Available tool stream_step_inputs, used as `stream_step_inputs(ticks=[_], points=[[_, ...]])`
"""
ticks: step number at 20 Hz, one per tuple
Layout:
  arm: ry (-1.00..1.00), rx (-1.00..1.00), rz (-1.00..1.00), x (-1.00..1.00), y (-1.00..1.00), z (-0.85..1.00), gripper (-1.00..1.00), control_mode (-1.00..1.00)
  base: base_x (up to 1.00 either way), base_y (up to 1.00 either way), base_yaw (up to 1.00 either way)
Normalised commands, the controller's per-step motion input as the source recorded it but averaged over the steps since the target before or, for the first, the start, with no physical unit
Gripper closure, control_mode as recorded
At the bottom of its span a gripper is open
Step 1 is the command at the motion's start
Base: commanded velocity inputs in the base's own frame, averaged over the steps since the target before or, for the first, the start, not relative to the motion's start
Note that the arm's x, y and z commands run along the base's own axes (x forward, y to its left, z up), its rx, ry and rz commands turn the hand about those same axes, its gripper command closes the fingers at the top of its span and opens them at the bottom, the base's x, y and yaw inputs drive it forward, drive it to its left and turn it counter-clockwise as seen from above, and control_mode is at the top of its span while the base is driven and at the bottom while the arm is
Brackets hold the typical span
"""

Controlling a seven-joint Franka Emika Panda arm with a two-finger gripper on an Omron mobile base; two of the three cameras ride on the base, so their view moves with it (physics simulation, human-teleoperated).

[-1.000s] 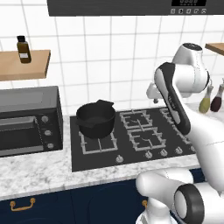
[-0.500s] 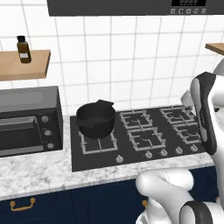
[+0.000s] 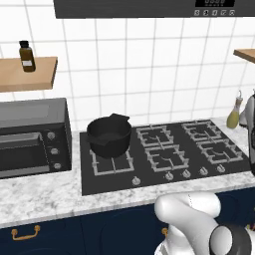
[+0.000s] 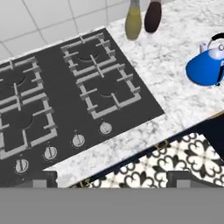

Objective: Pick the kettle from the counter and place it on a stove burner. Then turn the burner on.

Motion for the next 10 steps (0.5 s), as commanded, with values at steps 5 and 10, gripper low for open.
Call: stream_step_inputs(ticks=[5,10], points=[[0.04,0.00,-0.18,0.04,-1.00,-0.13,-1.00,-1.00,0.00,0.00,0.00],[0.14,0.00,-0.13,0.17,-1.00,-0.24,-1.00,-1.00,0.00,0.00,0.00]])
